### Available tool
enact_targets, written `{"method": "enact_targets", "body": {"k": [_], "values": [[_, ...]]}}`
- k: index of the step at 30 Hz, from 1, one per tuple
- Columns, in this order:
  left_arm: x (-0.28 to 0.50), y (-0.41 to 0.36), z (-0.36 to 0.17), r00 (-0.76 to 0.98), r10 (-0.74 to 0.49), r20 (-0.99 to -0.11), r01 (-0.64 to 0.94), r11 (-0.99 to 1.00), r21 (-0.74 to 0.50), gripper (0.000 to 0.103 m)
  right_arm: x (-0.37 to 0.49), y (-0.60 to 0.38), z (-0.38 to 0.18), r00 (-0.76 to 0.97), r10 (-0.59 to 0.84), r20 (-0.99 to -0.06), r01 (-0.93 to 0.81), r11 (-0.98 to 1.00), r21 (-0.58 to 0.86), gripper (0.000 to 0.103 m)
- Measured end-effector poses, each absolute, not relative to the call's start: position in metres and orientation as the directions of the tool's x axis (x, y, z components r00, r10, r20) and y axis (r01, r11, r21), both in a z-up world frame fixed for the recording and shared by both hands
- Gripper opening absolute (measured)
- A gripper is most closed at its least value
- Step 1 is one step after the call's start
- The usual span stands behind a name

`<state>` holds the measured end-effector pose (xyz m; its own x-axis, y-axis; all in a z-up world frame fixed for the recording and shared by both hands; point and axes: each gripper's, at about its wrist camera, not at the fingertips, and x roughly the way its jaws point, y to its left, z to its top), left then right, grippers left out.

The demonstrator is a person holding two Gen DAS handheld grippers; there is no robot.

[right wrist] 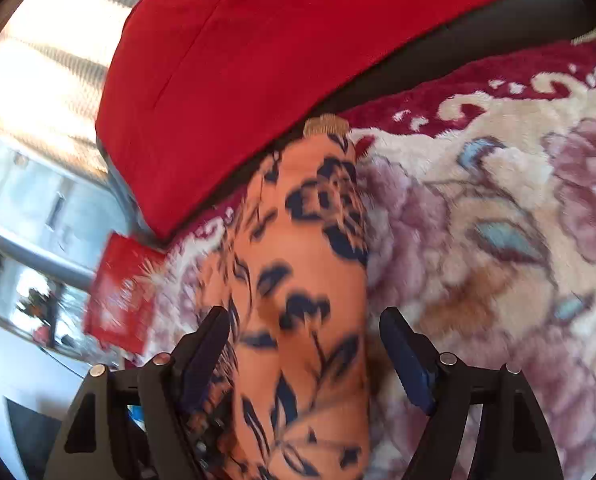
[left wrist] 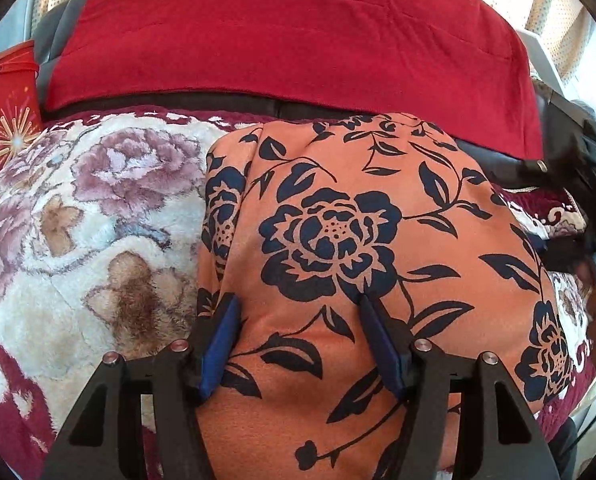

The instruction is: Fold small clothes

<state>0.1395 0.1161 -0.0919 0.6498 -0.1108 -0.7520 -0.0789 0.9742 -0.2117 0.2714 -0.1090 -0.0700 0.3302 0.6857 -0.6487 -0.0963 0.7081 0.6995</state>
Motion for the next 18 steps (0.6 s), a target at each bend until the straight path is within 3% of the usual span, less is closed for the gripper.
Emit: {"method": "enact_targets", "body": {"k": [2,3,4,5,7,9,10,11,13,17,18], "values": [[0.140,0.116,-0.092,0.649,-0.110,-0.753,-0.081,0.974,-0.212,0.065,0.294,-0.107,-0.088,0.287,0.702,-0.652,-0.041,0.689,0.723,0.081],[0.140,0.116,-0.092,0.648,-0.110,-0.754,-0.081,0.974,-0.212,0.065,0.301,-0.103,-0.094,0.254,0.701,-0.667,-0.024,0.694,0.720,0.075],[0.140,0.116,-0.092,0.646,-0.111,-0.755,-0.080,0.974,-0.212,0.065,0.300,-0.091,-0.088,0.243,0.689,-0.683,-0.072,0.715,0.696,0.052],[0.141,0.117,-0.092,0.643,-0.114,-0.757,-0.080,0.974,-0.214,0.065,0.296,-0.081,-0.073,0.264,0.648,-0.715,-0.140,0.759,0.636,0.048],[0.141,0.117,-0.092,0.644,-0.119,-0.756,-0.077,0.973,-0.218,0.065,0.267,-0.048,-0.036,0.381,0.488,-0.785,-0.336,0.864,0.374,0.042],[0.141,0.115,-0.093,0.647,-0.109,-0.755,-0.076,0.976,-0.206,0.065,0.265,-0.038,-0.044,0.399,0.384,-0.833,-0.339,0.905,0.255,0.041],[0.142,0.113,-0.092,0.648,-0.103,-0.755,-0.075,0.978,-0.197,0.065,0.272,-0.046,-0.057,0.371,0.390,-0.843,-0.289,0.911,0.294,0.046],[0.141,0.112,-0.091,0.647,-0.096,-0.757,-0.076,0.979,-0.190,0.065,0.273,-0.056,-0.061,0.369,0.411,-0.833,-0.245,0.908,0.339,0.060],[0.141,0.114,-0.091,0.644,-0.102,-0.758,-0.080,0.977,-0.199,0.065,0.263,-0.069,-0.058,0.378,0.449,-0.810,-0.218,0.893,0.393,0.065],[0.140,0.116,-0.092,0.645,-0.103,-0.757,-0.085,0.975,-0.205,0.065,0.223,-0.080,-0.050,0.383,0.489,-0.783,-0.245,0.872,0.425,0.089],[0.140,0.116,-0.092,0.645,-0.100,-0.757,-0.091,0.974,-0.206,0.066,0.215,-0.080,-0.057,0.361,0.495,-0.790,-0.237,0.868,0.435,0.088]]}}
